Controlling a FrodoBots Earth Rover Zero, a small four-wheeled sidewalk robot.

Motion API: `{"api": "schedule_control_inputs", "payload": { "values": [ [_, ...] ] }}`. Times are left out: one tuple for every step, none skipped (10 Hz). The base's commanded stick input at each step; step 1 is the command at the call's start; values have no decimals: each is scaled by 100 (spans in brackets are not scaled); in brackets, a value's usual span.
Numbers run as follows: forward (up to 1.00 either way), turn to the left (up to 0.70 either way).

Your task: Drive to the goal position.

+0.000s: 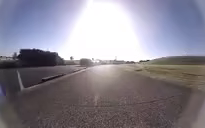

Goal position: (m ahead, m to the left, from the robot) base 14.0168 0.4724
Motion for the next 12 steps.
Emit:
{"api": "schedule_control_inputs", "payload": {
  "values": [
    [70,0],
    [70,0],
    [70,0],
    [70,0],
    [70,0],
    [70,0],
    [70,0],
    [70,0],
    [70,0],
    [70,0],
    [70,0],
    [70,0]
  ]
}}
